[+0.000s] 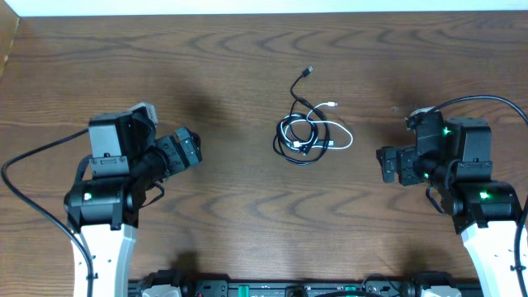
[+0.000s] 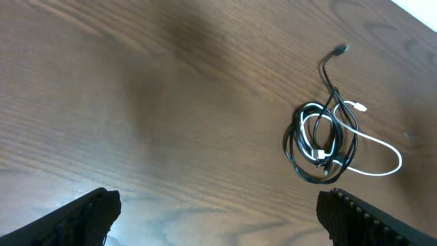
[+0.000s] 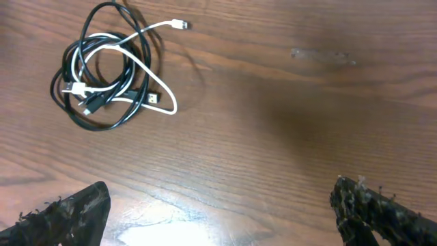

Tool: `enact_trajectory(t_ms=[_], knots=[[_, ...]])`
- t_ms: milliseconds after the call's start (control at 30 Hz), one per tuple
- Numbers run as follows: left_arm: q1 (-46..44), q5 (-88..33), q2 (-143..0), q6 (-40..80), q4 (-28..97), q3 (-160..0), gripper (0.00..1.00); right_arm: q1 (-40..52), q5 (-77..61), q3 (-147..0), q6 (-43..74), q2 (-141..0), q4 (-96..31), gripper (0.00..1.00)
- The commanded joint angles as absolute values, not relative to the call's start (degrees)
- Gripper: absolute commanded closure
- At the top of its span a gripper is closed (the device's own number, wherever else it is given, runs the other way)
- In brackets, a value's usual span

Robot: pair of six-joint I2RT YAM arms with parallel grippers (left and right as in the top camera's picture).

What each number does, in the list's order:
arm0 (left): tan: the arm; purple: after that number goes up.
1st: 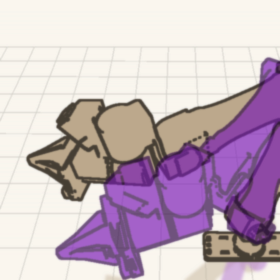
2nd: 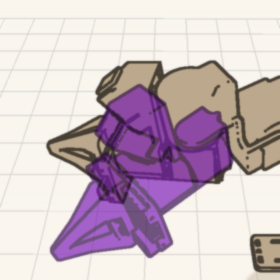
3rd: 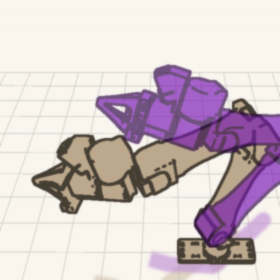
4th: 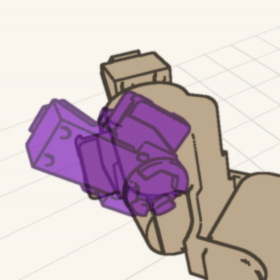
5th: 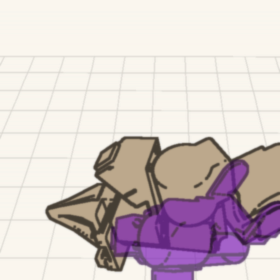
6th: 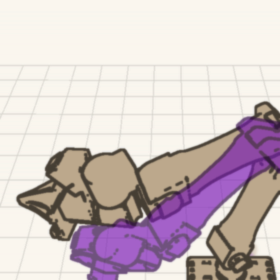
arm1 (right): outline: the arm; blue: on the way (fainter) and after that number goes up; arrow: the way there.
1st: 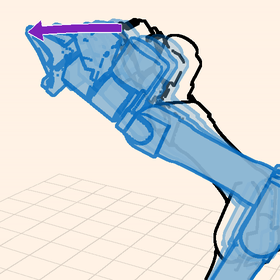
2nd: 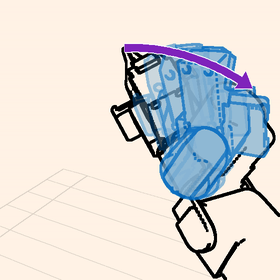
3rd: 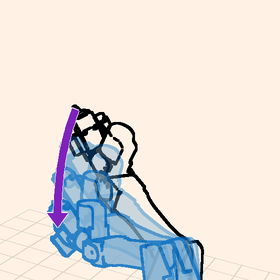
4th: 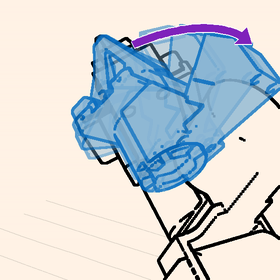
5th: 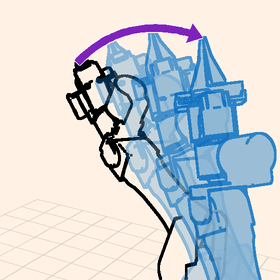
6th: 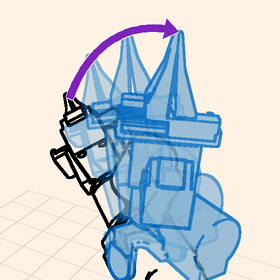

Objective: Untangle cables
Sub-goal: 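Raise both arms and move the left gripper toward the cable bundle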

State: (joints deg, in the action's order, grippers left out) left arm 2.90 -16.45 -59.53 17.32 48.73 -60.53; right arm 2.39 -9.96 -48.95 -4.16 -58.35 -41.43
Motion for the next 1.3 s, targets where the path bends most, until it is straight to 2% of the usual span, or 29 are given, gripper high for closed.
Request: enact_trajectory(t_ms=[0, 300, 467, 667, 867, 1167, 1267], knots=[[0.4, -14.0, -62.7, 18.5, 48.9, -65.4, 0.02, 3.1, -11.3, -50.0, -3.2, -58.1, -41.3, 0.01], [-9.6, -3.7, -78.4, 15.0, 56.2, -81.0, 0.02, 3.1, -11.6, -50.0, -3.2, -58.1, -41.3, 0.01], [-13.1, -2.7, -87.4, 14.0, 57.6, -87.5, 0.02, 3.1, -11.6, -50.0, -3.2, -58.1, -41.4, 0.01], [-18.4, -3.6, -95.3, 14.9, 51.4, -87.7, 0.02, 3.1, -11.6, -50.0, -3.2, -58.1, -41.4, 0.01], [-22.6, -4.0, -103.8, 22.5, 46.2, -87.6, 0.02, 3.1, -11.6, -50.0, -3.2, -58.1, -41.4, 0.01], [-25.5, -4.3, -113.2, 27.1, 44.4, -87.6, 0.0, 3.1, -11.6, -50.0, -3.2, -58.1, -41.4, 0.01], [-26.3, -4.7, -115.2, 27.1, 43.6, -87.6, 0.03, 3.1, -11.6, -50.0, -3.2, -58.1, -41.4, 0.01]])
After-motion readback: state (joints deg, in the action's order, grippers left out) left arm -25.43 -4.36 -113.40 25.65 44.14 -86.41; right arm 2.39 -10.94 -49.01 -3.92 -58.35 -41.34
